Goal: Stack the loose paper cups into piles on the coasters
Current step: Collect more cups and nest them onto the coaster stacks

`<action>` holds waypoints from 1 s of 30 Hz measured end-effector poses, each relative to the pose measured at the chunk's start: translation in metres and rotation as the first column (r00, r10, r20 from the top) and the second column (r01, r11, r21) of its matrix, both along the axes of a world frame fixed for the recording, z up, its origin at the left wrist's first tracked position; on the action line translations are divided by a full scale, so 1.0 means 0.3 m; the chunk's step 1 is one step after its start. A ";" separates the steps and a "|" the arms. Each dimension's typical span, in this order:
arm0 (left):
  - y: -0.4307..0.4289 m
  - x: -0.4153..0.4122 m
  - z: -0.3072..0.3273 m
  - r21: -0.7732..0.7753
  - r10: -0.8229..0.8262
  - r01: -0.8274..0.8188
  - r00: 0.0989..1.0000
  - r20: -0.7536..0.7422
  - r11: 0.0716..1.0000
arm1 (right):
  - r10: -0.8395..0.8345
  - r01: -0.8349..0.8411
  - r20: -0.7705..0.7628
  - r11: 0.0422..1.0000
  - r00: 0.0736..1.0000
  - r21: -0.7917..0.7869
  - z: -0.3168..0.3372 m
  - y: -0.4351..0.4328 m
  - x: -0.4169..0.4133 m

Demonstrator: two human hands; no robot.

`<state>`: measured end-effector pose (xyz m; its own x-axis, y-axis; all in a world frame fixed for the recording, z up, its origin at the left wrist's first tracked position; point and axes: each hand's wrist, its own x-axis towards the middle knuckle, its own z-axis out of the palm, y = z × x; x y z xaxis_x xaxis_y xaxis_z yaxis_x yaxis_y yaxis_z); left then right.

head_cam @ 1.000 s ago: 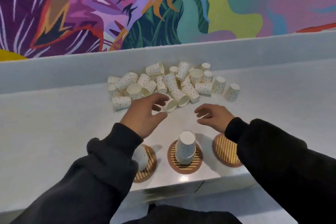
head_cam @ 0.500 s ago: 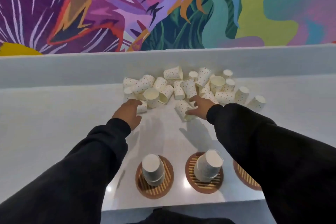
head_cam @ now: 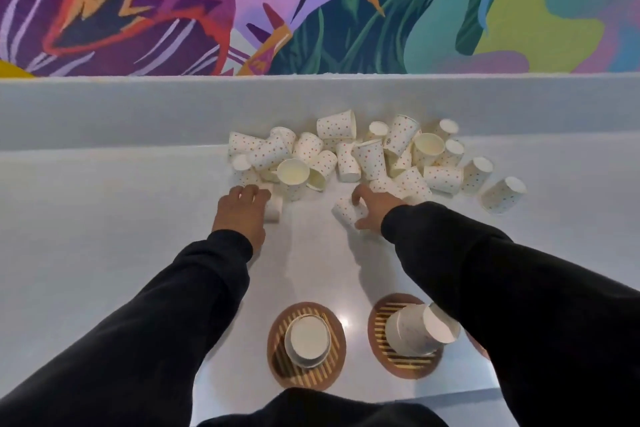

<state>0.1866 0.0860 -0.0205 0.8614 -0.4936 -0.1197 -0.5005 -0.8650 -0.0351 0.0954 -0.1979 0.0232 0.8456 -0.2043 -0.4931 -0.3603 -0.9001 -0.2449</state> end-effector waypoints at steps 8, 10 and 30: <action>0.010 -0.010 0.004 -0.071 0.016 -0.029 0.984 -0.178 0.997 | 0.052 -0.048 -0.104 0.998 0.993 0.039 -0.032 0.030 -0.011; -0.034 -0.031 0.036 -0.422 0.092 -0.284 0.903 -0.419 0.861 | 0.044 -0.037 -0.094 0.997 0.995 0.072 -0.040 0.020 -0.019; -0.299 -0.222 0.088 0.038 -0.533 -0.999 -0.039 -0.845 0.014 | -0.360 0.219 0.106 0.747 0.927 0.628 0.039 -0.016 -0.064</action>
